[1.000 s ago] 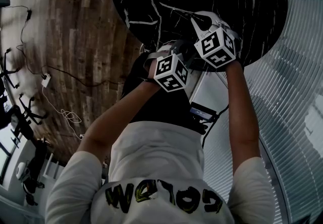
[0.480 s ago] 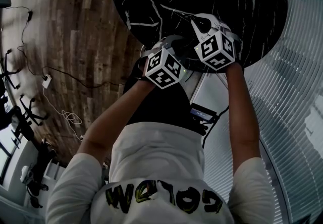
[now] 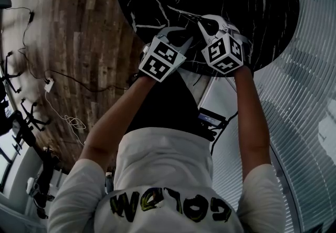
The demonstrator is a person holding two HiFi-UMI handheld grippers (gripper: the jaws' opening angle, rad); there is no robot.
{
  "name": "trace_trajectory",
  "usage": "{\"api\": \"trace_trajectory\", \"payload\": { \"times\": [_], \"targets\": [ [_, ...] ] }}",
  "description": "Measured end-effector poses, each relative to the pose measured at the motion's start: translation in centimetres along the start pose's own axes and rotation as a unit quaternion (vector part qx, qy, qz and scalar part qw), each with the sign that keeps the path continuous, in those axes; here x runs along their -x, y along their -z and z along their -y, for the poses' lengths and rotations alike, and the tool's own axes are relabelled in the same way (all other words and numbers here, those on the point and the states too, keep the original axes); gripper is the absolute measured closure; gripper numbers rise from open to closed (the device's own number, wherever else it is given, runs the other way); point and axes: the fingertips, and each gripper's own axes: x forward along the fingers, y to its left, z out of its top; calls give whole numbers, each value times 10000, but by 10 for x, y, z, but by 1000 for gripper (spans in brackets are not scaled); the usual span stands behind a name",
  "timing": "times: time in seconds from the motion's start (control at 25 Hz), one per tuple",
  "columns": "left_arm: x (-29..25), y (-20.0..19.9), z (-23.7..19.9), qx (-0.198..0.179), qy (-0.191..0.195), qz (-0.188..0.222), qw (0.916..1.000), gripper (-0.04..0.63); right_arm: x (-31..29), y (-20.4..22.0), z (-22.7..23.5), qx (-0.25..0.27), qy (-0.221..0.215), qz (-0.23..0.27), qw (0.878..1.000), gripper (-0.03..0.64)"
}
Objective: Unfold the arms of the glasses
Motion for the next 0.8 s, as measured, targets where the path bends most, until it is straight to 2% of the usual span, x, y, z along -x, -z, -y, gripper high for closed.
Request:
{"api": "trace_trajectory", "payload": {
  "times": [0.12, 0.24, 0.32, 0.44, 0.52, 0.8],
  "targets": [
    [-2, -5, -12, 635, 34, 145, 9979, 518, -1, -1, 0, 35, -2, 0, 10000, 600],
    [-7, -9, -23, 1295, 95, 304, 9911, 518, -1, 0, -1, 44, -7, 5, 10000, 600],
    [-9, -12, -29, 1742, 168, 422, 9837, 518, -1, -1, -1, 45, -11, 11, 10000, 600],
    [-13, -15, -36, 2449, 334, 603, 9671, 517, 0, -1, -1, 50, -17, 29, 10000, 600],
    [-15, -16, -37, 2721, 426, 679, 9589, 511, 0, -1, -1, 59, -15, 41, 10000, 600],
    [-19, -20, -44, 3266, 531, 866, 9397, 509, 0, -1, -1, 103, -13, 69, 9999, 600]
  ]
}}
